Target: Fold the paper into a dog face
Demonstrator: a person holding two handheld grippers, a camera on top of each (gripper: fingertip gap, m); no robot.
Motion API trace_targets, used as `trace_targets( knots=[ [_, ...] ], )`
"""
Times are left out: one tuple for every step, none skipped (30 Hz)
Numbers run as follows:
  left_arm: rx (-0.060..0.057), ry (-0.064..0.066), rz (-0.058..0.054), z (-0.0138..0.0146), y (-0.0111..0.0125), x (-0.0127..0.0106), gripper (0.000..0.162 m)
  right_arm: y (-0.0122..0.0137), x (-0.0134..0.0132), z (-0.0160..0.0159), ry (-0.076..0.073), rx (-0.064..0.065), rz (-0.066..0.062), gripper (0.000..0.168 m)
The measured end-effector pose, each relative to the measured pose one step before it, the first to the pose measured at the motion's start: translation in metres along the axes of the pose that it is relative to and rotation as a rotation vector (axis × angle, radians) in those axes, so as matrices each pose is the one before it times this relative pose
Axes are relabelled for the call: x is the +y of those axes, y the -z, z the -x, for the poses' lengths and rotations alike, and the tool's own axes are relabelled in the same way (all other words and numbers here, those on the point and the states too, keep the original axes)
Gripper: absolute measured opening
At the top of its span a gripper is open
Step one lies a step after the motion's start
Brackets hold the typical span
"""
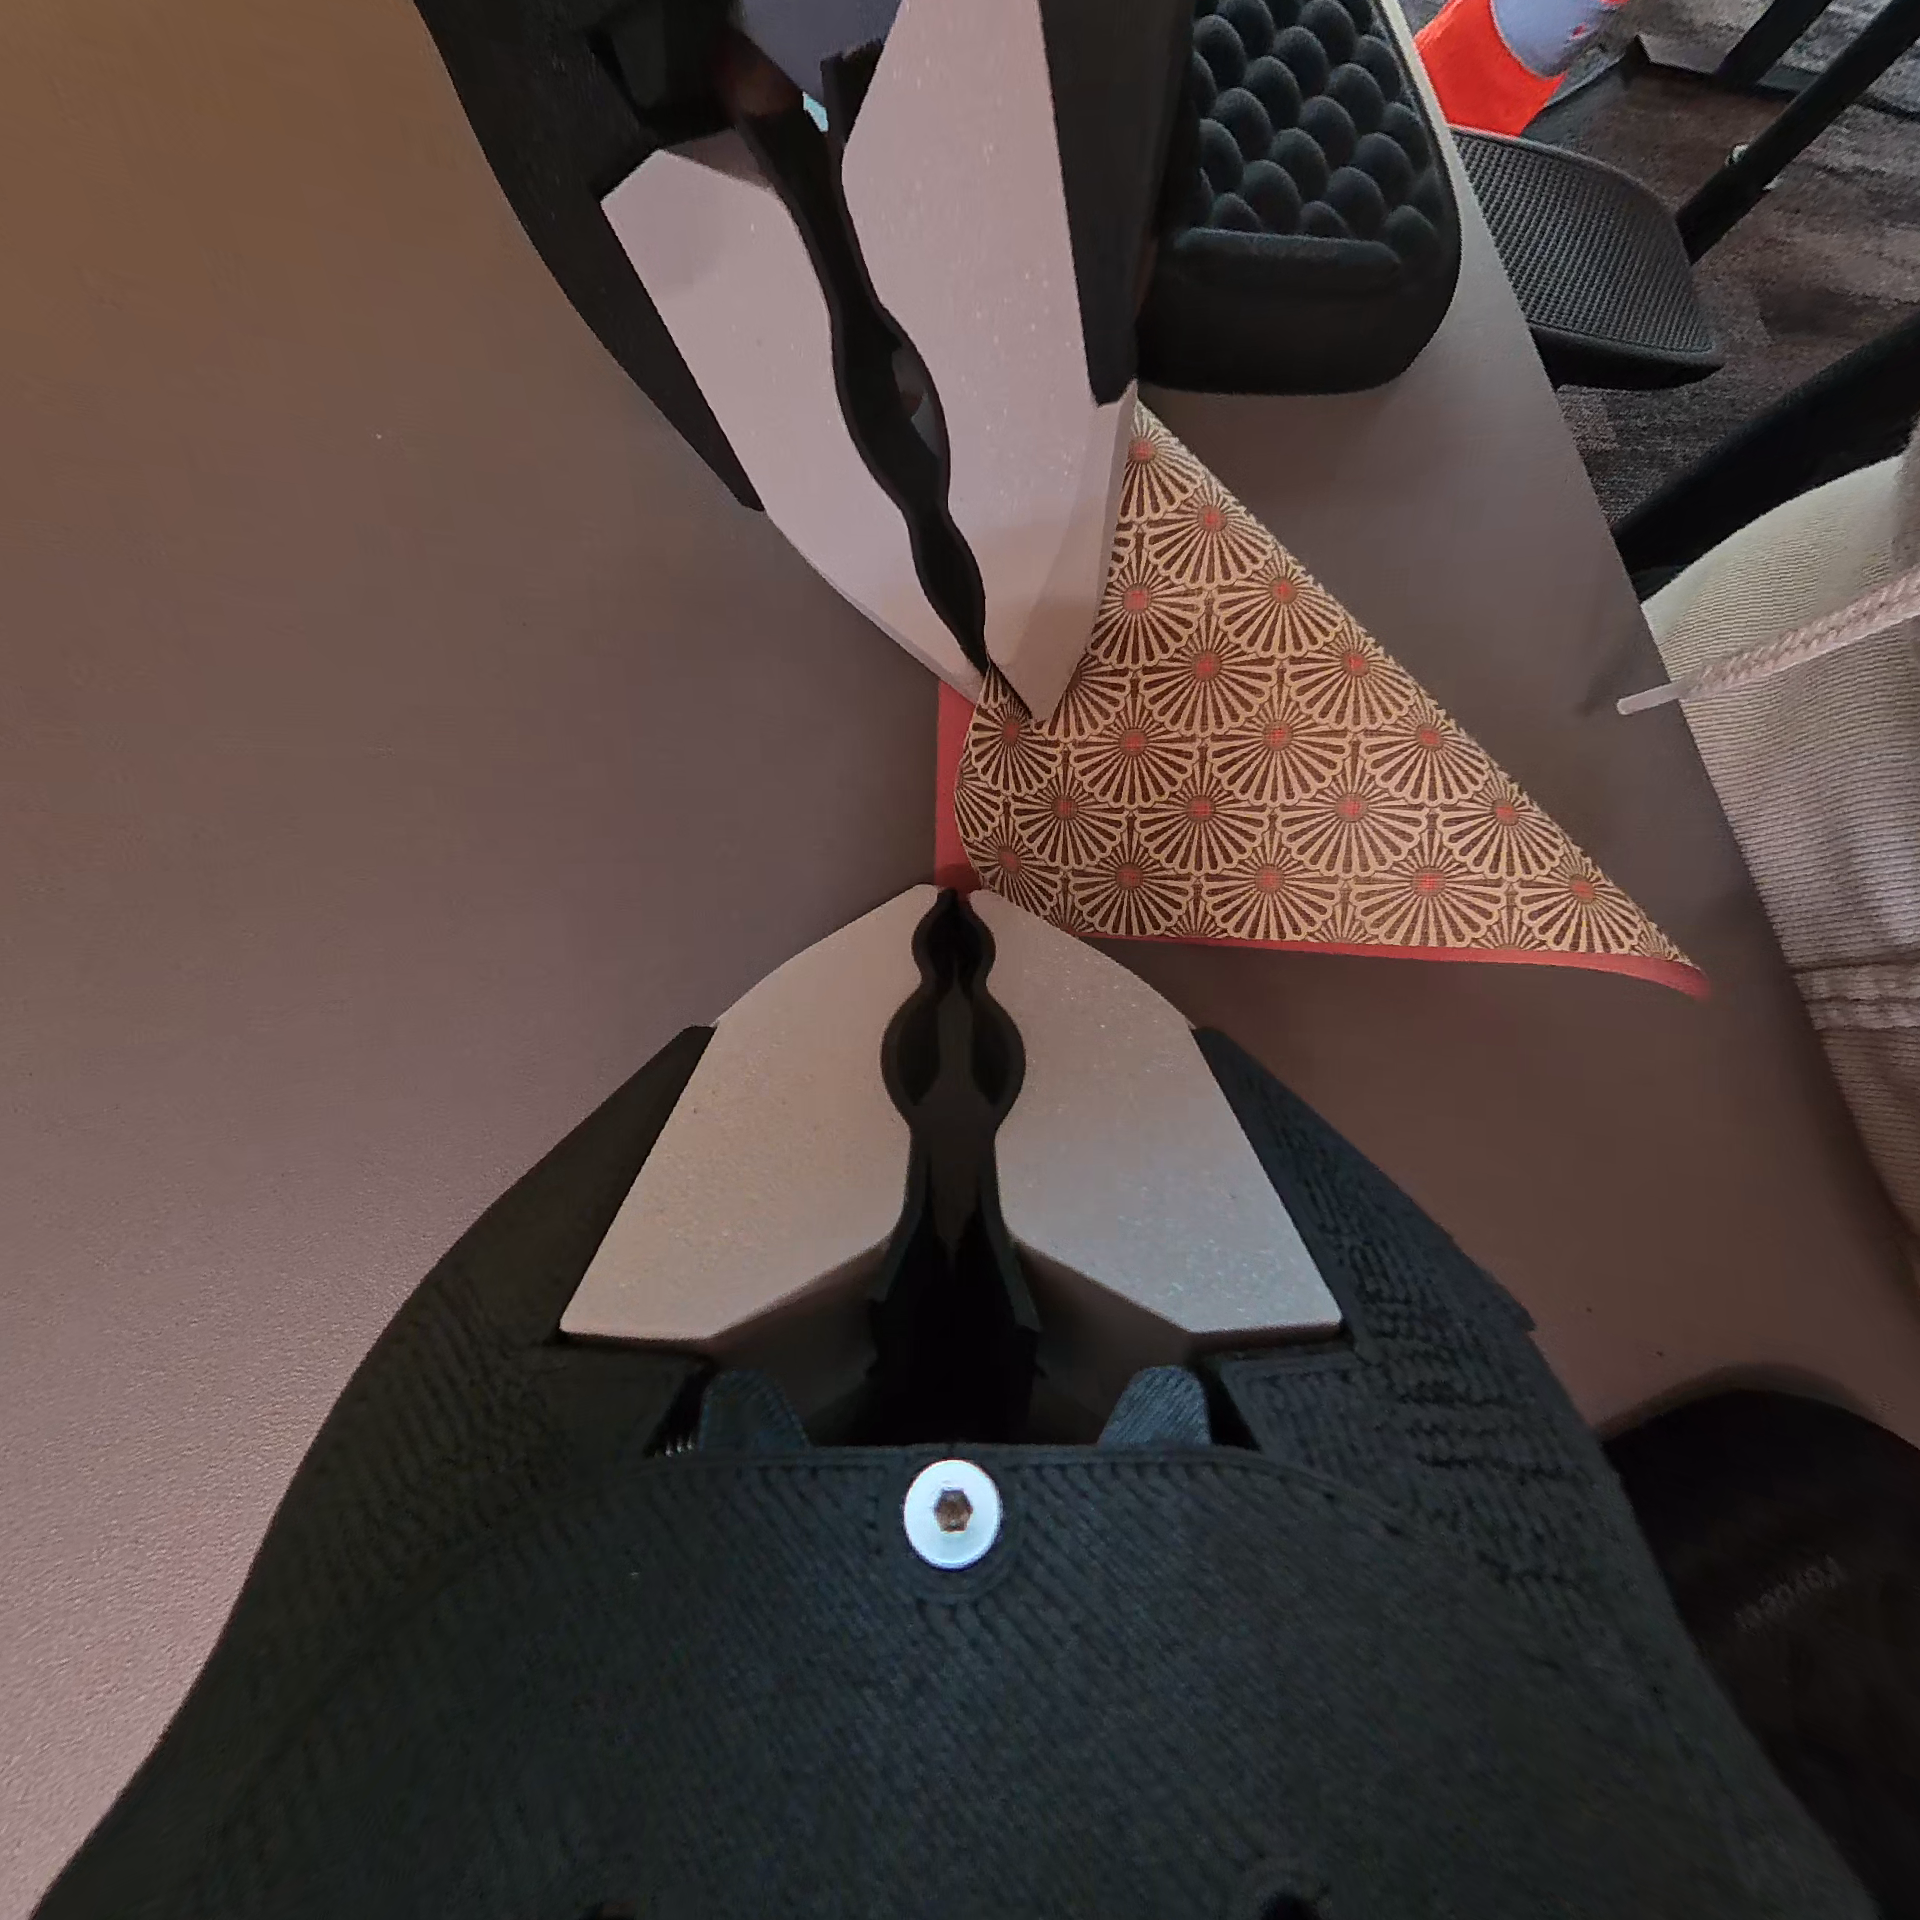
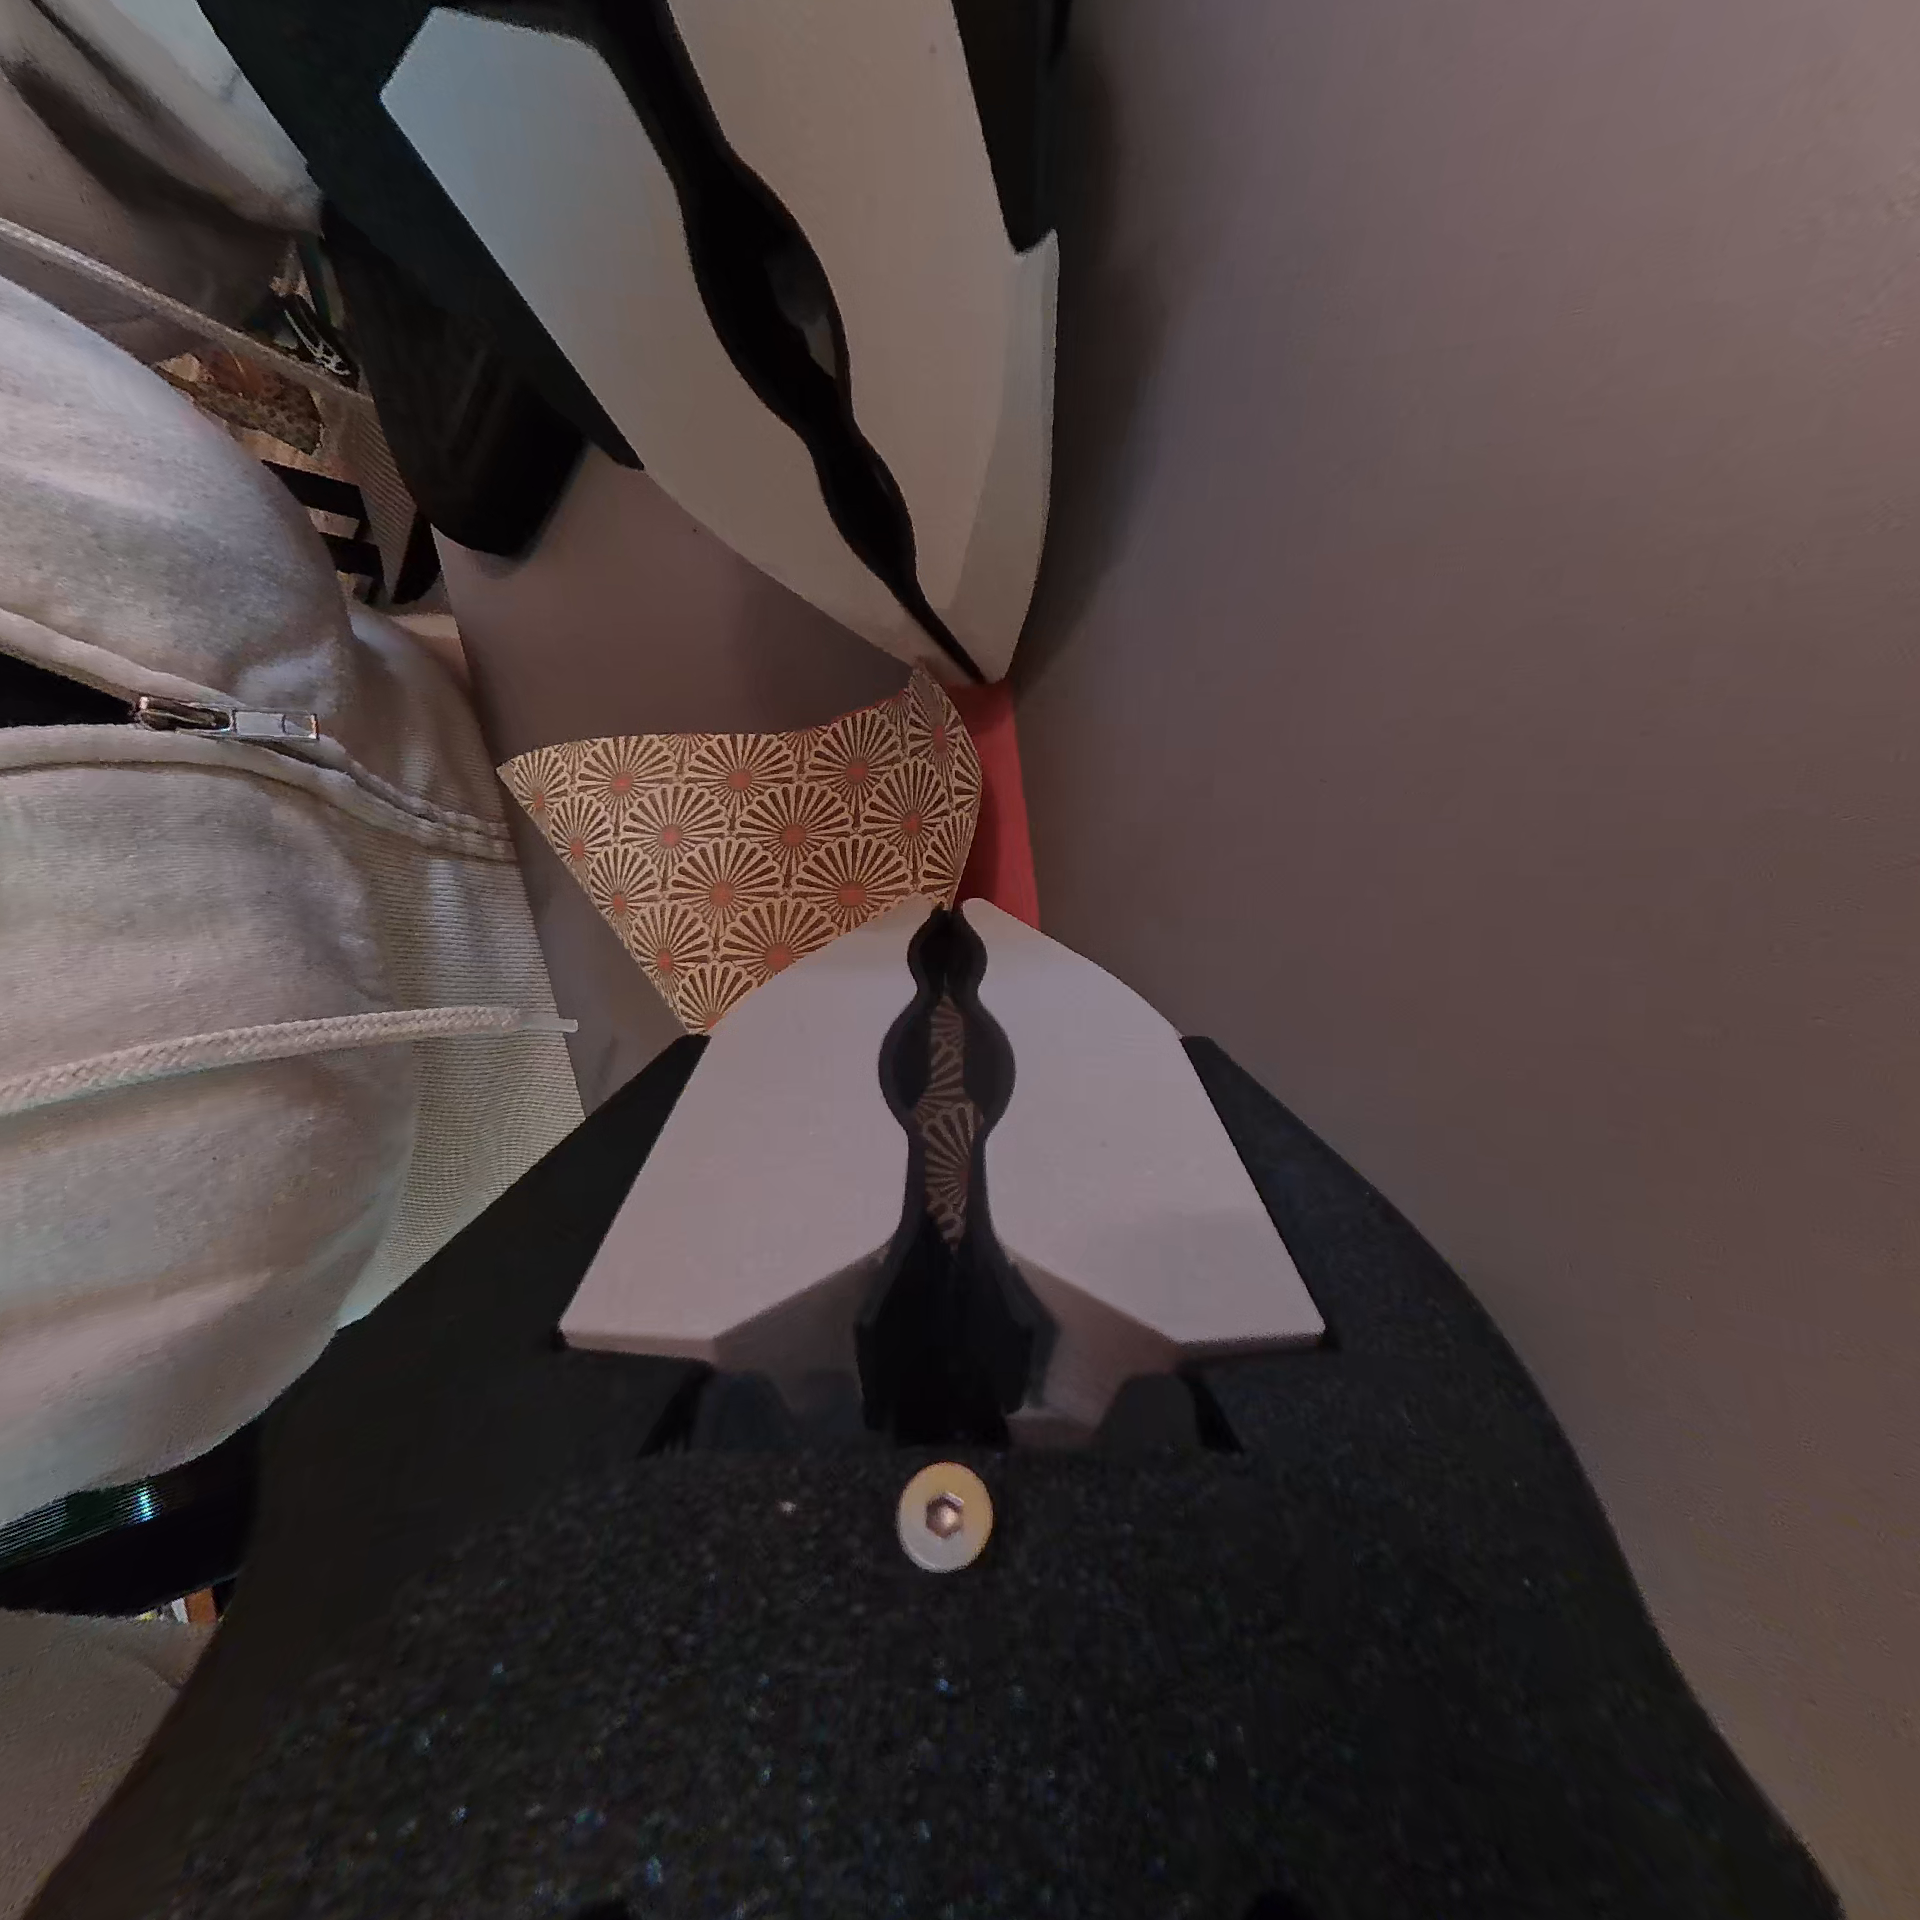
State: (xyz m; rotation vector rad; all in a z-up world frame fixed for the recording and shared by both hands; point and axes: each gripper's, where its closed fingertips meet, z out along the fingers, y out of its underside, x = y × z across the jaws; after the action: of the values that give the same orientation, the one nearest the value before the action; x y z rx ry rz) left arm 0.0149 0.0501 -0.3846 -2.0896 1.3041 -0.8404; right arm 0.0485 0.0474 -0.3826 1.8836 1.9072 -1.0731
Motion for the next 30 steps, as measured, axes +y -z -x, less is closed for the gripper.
trace_targets(
  knots=[
    [-0.0003, -0.0002, 0.0000, 0.00005, 0.00000, -0.00001, 0.000, -0.00015, -0.00006, 0.00007, -0.0017, 0.0003, 0.0006, 0.000],
    [-0.0001, -0.0001, 0.0000, 0.00002, 0.00000, 0.00000, 0.000, 0.00001, -0.00005, 0.00002, 0.0004, 0.0006, 0.0005, 0.000],
    [0.0001, 0.0001, 0.0000, -0.00002, 0.00000, 0.00000, 0.000, 0.00006, 0.00002, -0.00008, -0.0005, 0.0004, -0.0005, 0.000],
    [-0.0001, -0.0001, 0.0000, 0.00002, 0.00000, 0.00000, 0.000, -0.00005, -0.00006, 0.00001, -0.0021, -0.0001, -0.0006, 0.000],
    [0.0002, 0.0002, 0.0000, 0.00006, -0.00001, -0.00004, 0.000, 0.00006, 0.00002, -0.00002, -0.0009, 0.0001, -0.0005, 0.000],
    [0.0006, 0.0007, 0.0000, 0.00002, -0.00001, 0.00009, 0.000, -0.00010, -0.00005, -0.00002, -0.0003, 0.0009, -0.0005, 0.000],
    [0.0004, 0.0004, 0.0000, 0.00001, -0.00001, -0.00004, 0.000, 0.00000, -0.00003, -0.00002, -0.0005, 0.0016, -0.0001, 0.000],
    [0.0002, 0.0002, 0.0000, 0.00005, -0.00001, -0.00004, 0.000, -0.00003, 0.00004, -0.00003, 0.0007, 0.0015, 0.0004, 0.000],
    [0.0001, 0.0001, 0.0000, -0.00003, 0.00000, -0.00001, 0.000, 0.00006, -0.00008, 0.00000, -0.0009, 0.0009, 0.0004, 0.000],
    [0.0000, 0.0000, 0.0000, 0.00003, 0.00007, 0.00006, 0.000, -0.00009, -0.00003, 0.00000, -0.0003, 0.0008, -0.0003, 0.000],
    [0.0002, 0.0002, 0.0000, 0.00005, -0.00001, -0.00004, 0.000, 0.00003, 0.00001, -0.00004, -0.0008, 0.0003, -0.0013, 0.000],
    [0.0001, 0.0002, 0.0000, -0.00003, 0.00000, 0.00000, 0.000, 0.00001, -0.00001, -0.00008, -0.0021, 0.0003, -0.0016, 0.000],
    [0.0002, 0.0002, 0.0000, 0.00005, -0.00001, -0.00004, 0.000, 0.00009, -0.00005, -0.00008, -0.0007, 0.0011, -0.0015, 0.000],
    [0.0005, 0.0006, 0.0000, 0.00001, 0.00006, 0.00002, 0.000, 0.00009, -0.00009, -0.00009, -0.0009, 0.0011, -0.0011, 0.000],
    [0.0005, 0.0005, 0.0000, -0.00001, -0.00001, -0.00004, 0.000, 0.00003, -0.00014, -0.00013, 0.0005, 0.0022, -0.0007, 0.000],
    [0.0001, 0.0001, 0.0000, 0.00007, -0.00001, -0.00004, 0.000, 0.00004, -0.00016, -0.00009, 0.0007, 0.0030, -0.0007, 0.000],
    [-0.0003, -0.0003, 0.0000, -0.00006, 0.00008, -0.00003, 0.000, 0.00016, -0.00015, -0.00032, 0.0000, 0.0040, -0.0011, 0.000],
    [-0.0001, -0.0001, 0.0000, 0.00002, 0.00000, 0.00000, 0.000, 0.00019, -0.00027, -0.00033, -0.0002, 0.0035, -0.0013, 0.000],
    [0.0001, 0.0002, 0.0000, 0.00006, -0.00001, -0.00004, 0.000, 0.00001, -0.00008, -0.00019, -0.0008, 0.0014, -0.0012, 0.000],
    [-0.0001, -0.0001, 0.0000, -0.00007, 0.00001, 0.00004, 0.000, 0.00000, -0.00008, -0.00006, -0.0008, 0.0004, -0.0013, 0.000],
    [-0.0003, -0.0003, 0.0000, 0.00003, 0.00006, -0.00008, 0.000, 0.00001, -0.00004, 0.00006, -0.0013, -0.0002, -0.0016, 0.000],
    [0.0003, 0.0003, 0.0000, 0.00003, -0.00001, -0.00004, 0.000, -0.00003, -0.00008, 0.00000, -0.0017, -0.0006, -0.0021, 0.000],
    [0.0005, 0.0006, 0.0000, 0.00002, 0.00006, 0.00002, 0.000, -0.00003, -0.00001, -0.00006, -0.0021, -0.0008, -0.0024, 0.000],
    [-0.0002, -0.0002, 0.0000, -0.00004, 0.00001, 0.00003, 0.000, 0.00005, -0.00004, -0.00003, -0.0020, -0.0007, -0.0024, 0.000],
    [-0.0003, -0.0003, -0.0001, 0.00004, 0.00006, -0.00008, 0.000, -0.00004, -0.00013, 0.00003, -0.0014, 0.0001, -0.0023, 0.000],
    [0.0004, 0.0004, -0.0002, 0.00001, -0.00002, -0.00006, 0.000, -0.00004, 0.00003, -0.00005, -0.0007, 0.0011, -0.0019, 0.000],
    [0.0024, 0.0023, -0.0002, -0.00014, 0.00010, -0.00003, 0.000, -0.00006, -0.00008, -0.00004, 0.0000, 0.0015, -0.0020, 0.000],
    [0.0071, 0.0061, 0.0000, -0.00026, 0.00020, -0.00004, 0.000, 0.00004, 0.00000, -0.00001, -0.0004, 0.0010, -0.0019, 0.000],
    [0.0158, 0.0118, 0.0014, -0.00078, 0.00073, 0.00058, 0.000, -0.00004, -0.00002, -0.00003, 0.0006, 0.0001, -0.0016, 0.000],
    [0.0192, 0.0165, 0.0036, -0.00083, 0.00182, 0.00152, 0.000, 0.00001, -0.00005, 0.00001, 0.0005, -0.0008, -0.0017, 0.000]
  ],
)
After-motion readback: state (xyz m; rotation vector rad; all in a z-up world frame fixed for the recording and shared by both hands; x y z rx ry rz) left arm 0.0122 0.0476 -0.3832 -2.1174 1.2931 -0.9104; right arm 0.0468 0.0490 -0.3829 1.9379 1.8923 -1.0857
